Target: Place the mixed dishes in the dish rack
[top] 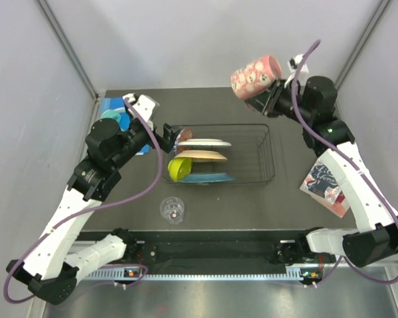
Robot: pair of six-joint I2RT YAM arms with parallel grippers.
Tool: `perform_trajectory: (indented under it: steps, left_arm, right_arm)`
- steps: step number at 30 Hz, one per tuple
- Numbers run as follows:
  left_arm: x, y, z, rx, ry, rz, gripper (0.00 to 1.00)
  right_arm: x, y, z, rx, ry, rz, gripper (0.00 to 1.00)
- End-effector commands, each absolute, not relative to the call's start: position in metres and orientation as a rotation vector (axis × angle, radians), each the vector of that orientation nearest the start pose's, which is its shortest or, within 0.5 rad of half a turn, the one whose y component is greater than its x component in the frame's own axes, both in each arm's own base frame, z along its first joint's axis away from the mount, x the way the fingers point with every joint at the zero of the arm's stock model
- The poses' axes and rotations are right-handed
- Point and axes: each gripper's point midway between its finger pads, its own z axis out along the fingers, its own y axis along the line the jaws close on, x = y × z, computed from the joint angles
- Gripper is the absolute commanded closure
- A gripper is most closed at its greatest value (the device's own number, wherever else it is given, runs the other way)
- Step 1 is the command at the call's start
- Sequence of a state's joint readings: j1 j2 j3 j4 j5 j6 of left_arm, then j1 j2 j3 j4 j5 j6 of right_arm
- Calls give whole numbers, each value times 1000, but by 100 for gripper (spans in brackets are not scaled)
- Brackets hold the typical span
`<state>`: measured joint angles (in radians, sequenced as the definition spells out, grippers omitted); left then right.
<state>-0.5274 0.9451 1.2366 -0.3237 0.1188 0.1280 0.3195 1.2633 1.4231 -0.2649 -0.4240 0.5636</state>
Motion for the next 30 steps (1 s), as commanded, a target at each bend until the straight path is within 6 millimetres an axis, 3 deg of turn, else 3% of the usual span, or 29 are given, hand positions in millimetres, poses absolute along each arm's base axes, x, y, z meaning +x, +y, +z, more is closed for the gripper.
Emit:
perform_trajectory:
  steps: [1, 3, 7, 14, 19, 20, 23, 30]
  left_arm:
    - [277, -160, 388, 551, 1572, -332, 1]
    - [278, -159, 376, 552, 1600, -322, 1]
    - [283, -153, 361, 537, 1633, -294, 1]
    - [295, -154, 345, 516, 1697, -307, 1]
    - [310, -133, 329, 450, 1767, -334, 1]
    - [316, -119, 328, 409, 1776, -319, 1]
    - [326, -102, 323, 354, 1804, -335, 1]
    - [332, -92, 323, 328, 1801, -348, 1]
  right_arm:
    - [340, 166, 328, -188, 1967, 548, 100]
    - [338, 162, 308, -193, 2006, 475, 100]
    - [334, 158, 288, -206, 2040, 404, 100]
    - [340, 161, 269, -211, 2044, 330, 100]
    - [348, 171, 253, -207, 2037, 324, 100]
    - [350, 173, 249, -203, 2038, 312, 100]
    - [355, 177, 235, -195, 2028, 271, 100]
    - [362, 178, 211, -158, 1980, 200, 100]
